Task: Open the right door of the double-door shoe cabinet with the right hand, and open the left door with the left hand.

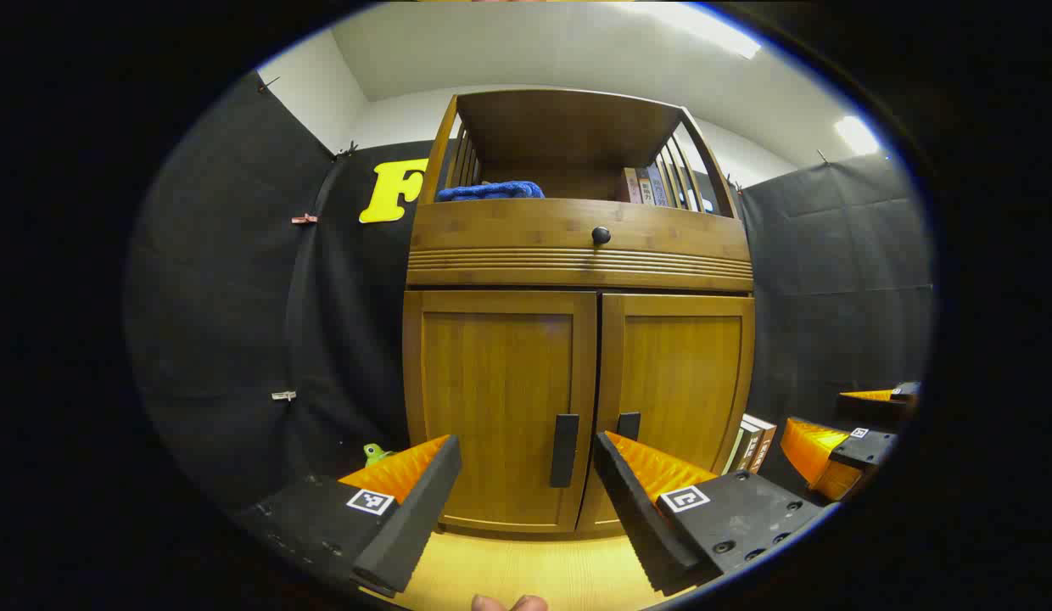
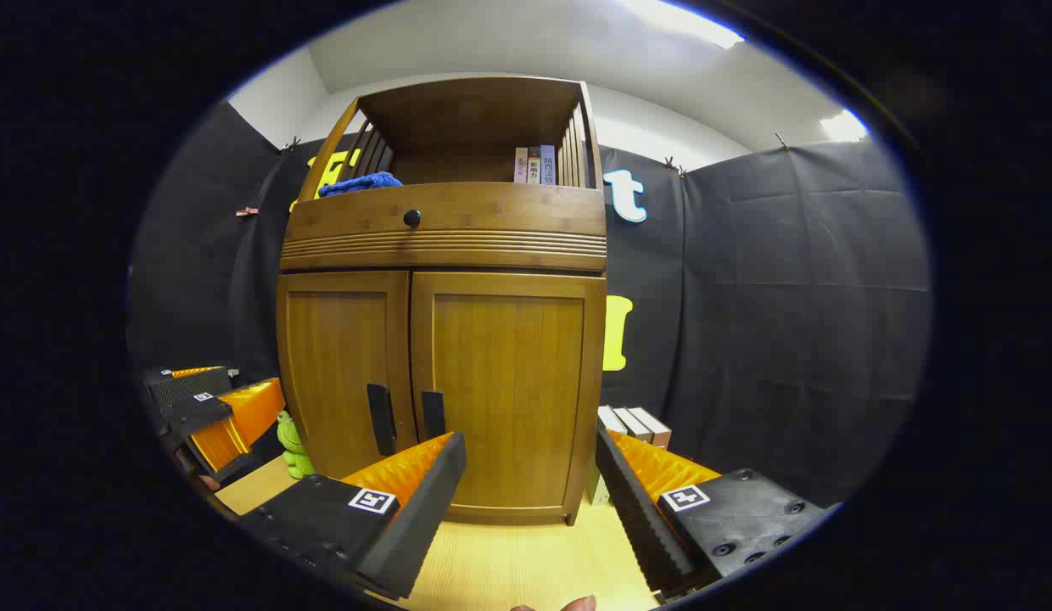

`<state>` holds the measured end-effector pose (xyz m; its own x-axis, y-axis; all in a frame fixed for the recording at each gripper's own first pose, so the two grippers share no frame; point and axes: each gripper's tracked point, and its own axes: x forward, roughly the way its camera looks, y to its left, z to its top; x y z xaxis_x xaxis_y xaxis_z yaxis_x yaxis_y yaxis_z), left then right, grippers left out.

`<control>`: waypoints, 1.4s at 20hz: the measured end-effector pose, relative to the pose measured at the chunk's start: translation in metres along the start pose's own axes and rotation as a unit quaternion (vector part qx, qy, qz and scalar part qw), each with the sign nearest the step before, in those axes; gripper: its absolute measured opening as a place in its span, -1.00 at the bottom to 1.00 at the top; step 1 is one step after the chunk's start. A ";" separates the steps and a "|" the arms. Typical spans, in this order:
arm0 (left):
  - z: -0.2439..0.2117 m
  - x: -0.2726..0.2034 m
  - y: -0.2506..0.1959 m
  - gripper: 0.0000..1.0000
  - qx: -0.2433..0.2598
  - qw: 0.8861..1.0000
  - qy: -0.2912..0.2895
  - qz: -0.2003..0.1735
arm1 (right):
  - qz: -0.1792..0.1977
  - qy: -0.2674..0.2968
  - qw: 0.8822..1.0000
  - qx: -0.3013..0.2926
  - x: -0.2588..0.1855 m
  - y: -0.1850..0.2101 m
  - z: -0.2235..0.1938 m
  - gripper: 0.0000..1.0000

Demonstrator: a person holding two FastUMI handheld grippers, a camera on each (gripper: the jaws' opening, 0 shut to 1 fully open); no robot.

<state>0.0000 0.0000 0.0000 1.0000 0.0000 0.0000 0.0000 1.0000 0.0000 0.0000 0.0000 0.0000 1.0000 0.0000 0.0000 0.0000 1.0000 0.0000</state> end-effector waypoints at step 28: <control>-0.003 0.006 0.006 0.97 0.021 1.000 0.000 -0.011 | 0.026 0.004 0.999 0.019 0.049 0.037 0.001 0.95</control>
<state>0.0063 0.0059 -0.0033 0.9998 -0.0212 -0.0012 0.0212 0.9989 0.0416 0.0492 0.0370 0.0007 0.9986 0.0524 -0.0073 -0.0521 0.9979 0.0381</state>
